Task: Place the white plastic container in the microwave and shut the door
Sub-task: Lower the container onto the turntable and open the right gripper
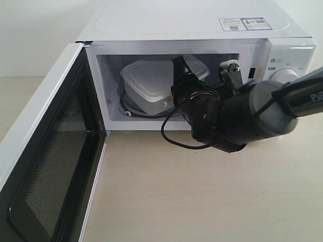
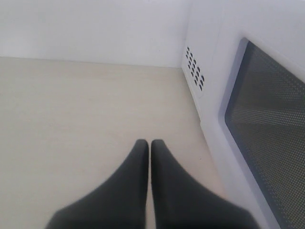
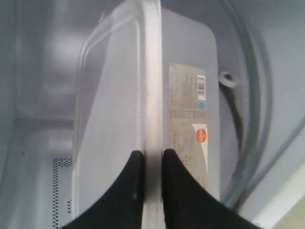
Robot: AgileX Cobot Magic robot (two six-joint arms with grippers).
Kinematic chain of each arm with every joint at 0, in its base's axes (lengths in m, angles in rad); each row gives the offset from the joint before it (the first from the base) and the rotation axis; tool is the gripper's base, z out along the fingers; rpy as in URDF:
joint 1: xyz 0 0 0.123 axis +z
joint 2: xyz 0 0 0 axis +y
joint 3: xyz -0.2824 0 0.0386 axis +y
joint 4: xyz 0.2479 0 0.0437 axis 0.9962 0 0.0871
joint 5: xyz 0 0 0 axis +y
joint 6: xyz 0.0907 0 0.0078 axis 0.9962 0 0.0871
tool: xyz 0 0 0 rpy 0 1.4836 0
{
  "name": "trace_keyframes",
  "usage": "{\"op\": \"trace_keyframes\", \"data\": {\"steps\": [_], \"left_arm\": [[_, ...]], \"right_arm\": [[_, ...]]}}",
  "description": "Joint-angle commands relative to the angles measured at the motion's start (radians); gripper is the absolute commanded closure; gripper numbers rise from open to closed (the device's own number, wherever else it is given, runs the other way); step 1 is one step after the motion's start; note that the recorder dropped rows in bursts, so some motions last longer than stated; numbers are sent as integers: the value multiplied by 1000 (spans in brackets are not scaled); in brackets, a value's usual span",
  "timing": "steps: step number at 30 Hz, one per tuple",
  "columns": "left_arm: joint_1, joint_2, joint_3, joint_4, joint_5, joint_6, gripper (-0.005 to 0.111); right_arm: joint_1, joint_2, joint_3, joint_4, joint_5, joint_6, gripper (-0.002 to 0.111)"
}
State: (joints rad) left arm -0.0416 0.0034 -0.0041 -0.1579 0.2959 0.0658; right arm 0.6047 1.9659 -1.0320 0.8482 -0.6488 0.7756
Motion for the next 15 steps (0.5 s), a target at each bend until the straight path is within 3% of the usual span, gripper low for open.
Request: {"op": "trace_keyframes", "data": {"steps": [1, 7, 12, 15], "left_arm": [[2, -3, 4, -11, -1, -7, 102], [2, -3, 4, -11, -1, -7, 102], [2, -3, 4, -11, -1, -7, 102], [2, -3, 4, -11, -1, -7, 102]], "right_arm": [[-6, 1, -32, 3, -15, 4, 108], [-7, 1, -37, 5, -12, 50, 103], [-7, 1, -37, 5, 9, 53, 64], [-7, -2, -37, 1, 14, 53, 70]]}}
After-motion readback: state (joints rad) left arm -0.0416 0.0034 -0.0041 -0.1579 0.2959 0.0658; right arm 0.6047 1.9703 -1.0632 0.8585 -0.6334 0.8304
